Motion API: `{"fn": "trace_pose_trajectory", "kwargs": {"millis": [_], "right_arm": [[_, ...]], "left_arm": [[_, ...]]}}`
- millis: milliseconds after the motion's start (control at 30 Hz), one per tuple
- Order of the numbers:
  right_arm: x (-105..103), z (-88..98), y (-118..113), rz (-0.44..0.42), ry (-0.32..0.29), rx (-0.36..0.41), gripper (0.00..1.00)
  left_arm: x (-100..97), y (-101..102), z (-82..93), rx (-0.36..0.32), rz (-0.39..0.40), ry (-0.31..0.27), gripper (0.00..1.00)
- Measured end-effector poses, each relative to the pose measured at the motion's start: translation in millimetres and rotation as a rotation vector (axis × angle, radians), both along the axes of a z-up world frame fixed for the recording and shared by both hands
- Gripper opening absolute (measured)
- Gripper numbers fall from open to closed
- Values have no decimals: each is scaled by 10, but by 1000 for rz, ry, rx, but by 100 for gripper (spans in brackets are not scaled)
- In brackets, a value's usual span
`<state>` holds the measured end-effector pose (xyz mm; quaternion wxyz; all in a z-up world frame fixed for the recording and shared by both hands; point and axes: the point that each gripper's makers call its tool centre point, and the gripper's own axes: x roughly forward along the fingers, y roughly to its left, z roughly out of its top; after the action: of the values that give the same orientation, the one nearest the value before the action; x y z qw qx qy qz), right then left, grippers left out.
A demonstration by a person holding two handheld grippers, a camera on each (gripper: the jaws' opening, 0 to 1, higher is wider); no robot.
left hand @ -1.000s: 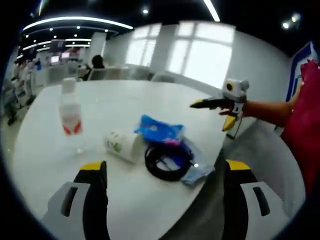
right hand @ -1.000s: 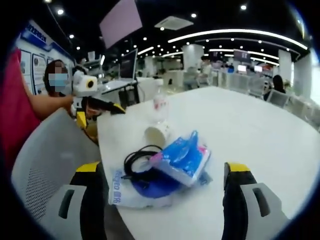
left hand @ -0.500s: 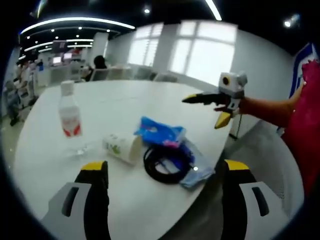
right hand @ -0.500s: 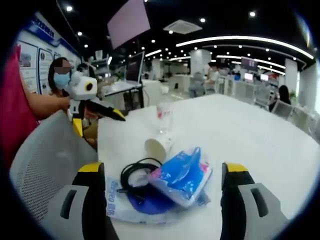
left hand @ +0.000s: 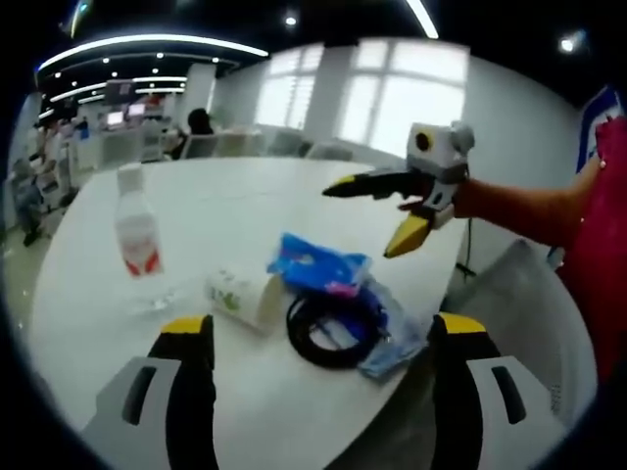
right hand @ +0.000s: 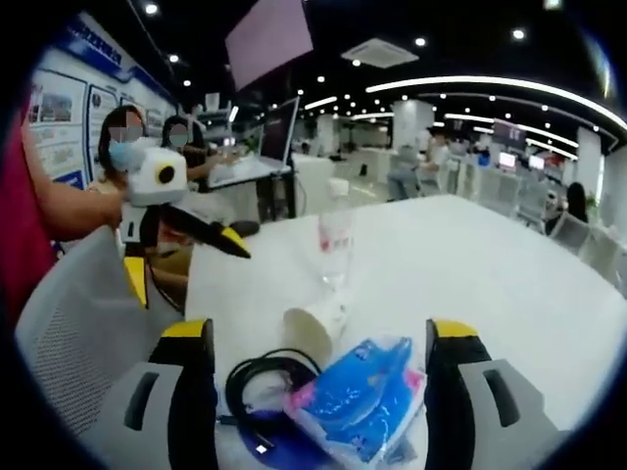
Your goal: Arrange the tabletop items into an orderly group along one side of the table until the central work area is clear of visible clutter.
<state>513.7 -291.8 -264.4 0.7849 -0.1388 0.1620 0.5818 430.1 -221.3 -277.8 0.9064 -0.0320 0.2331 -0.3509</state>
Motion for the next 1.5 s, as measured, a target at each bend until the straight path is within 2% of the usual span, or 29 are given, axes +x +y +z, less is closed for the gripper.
{"fn": "trace_pose_trajectory", "kwargs": {"millis": [267, 367, 500, 600, 700, 800, 1100, 1500], "right_arm": [[63, -198, 246, 24, 41, -33, 75], [70, -292, 294, 38, 42, -57, 65], [74, -459, 337, 64, 47, -104, 44], [88, -558, 349, 71, 41, -135, 41], [105, -689, 337, 67, 66, -168, 38], [121, -780, 332, 65, 81, -189, 31], [191, -904, 344, 36, 97, -212, 21], [224, -917, 336, 39, 74, -225, 9]], "left_arm": [[51, 18, 38, 8, 1, -1, 88], [73, 34, 35, 4, 7, 1, 87], [90, 15, 21, 4, 3, 2, 86], [107, 15, -1, 5, 0, 7, 86], [125, 27, -24, 8, -3, 12, 86], [145, 47, -50, 8, -2, 19, 85], [185, 56, -90, 11, -12, 32, 84], [235, 90, -117, 14, -16, 39, 84]]}}
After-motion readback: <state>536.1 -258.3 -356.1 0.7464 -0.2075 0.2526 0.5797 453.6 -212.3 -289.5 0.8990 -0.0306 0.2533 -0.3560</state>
